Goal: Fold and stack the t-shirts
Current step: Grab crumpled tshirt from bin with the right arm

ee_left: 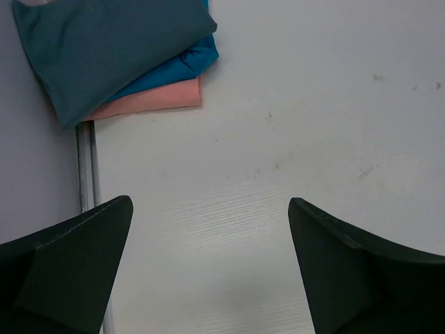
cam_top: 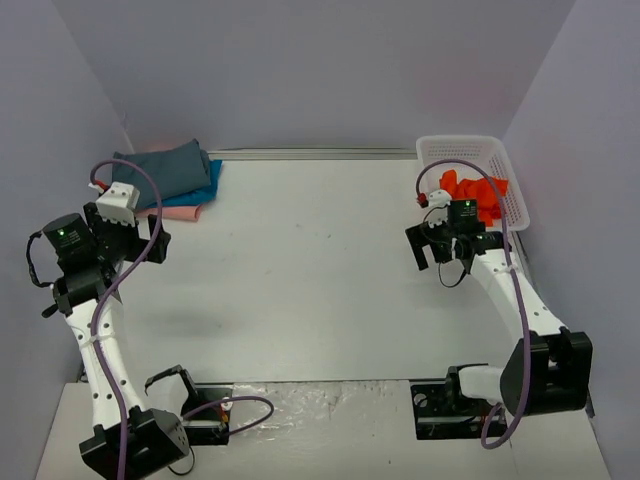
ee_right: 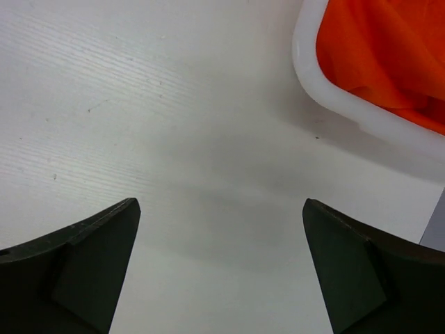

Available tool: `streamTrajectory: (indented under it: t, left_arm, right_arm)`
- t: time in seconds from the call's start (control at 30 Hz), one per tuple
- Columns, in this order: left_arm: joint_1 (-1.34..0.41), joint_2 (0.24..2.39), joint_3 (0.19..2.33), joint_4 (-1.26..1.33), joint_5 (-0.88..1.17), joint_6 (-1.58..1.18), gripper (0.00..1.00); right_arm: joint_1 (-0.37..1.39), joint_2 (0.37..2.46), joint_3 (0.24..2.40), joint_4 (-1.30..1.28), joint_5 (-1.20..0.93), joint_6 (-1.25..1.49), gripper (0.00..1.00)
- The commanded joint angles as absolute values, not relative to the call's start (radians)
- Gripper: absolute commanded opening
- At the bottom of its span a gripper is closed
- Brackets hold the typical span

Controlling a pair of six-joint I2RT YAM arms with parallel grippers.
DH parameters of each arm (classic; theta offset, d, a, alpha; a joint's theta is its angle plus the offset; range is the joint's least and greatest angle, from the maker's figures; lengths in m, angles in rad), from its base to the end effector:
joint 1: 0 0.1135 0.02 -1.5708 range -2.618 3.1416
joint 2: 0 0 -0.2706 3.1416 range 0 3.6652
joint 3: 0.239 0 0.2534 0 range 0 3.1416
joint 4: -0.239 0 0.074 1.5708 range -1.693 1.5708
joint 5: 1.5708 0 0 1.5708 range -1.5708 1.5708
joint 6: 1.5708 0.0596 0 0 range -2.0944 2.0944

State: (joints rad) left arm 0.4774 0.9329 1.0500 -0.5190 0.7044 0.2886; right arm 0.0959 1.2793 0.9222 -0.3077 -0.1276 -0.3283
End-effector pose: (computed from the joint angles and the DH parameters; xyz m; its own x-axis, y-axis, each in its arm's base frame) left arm 0.2009 0.0605 0.3725 -0.2820 0.0983 -0.9544 0.2707 0.9625 0.0191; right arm 0.2965 0.0361 0.2607 -0.5185 -0.3712 -0.7703 -0.3823 0.9065 -0.1795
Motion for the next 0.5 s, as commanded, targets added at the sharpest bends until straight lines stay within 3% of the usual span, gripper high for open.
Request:
streamTrajectory:
  t: [0.0,0.1,0.3,0.47]
  left_arm:
    - [0.476,0.919,1.092,-0.448,0.658,0.210,0.94]
    - [0.476,0.937,1.120,-0.431,0.652,0.221,0.94]
    - [0.474,1.018,1.222,-0.423,0.684,0.170,0.94]
    - [0.474,1.003,1.194,-0.348,0.719,0.130,0.94]
  right_arm:
    - [0.104,1.165,0.983,-0.310,-0.176,-0.273,1.00]
    - [0.109,1.140,0.960,-0.319,-0.362,-0.359,1.00]
    - [0.051,1.345,1.213,-0.302,-0.112,-0.431,1.00]
    - [-0.064,1.552,1.434,-0.258,-0.048,-0.410,0.99]
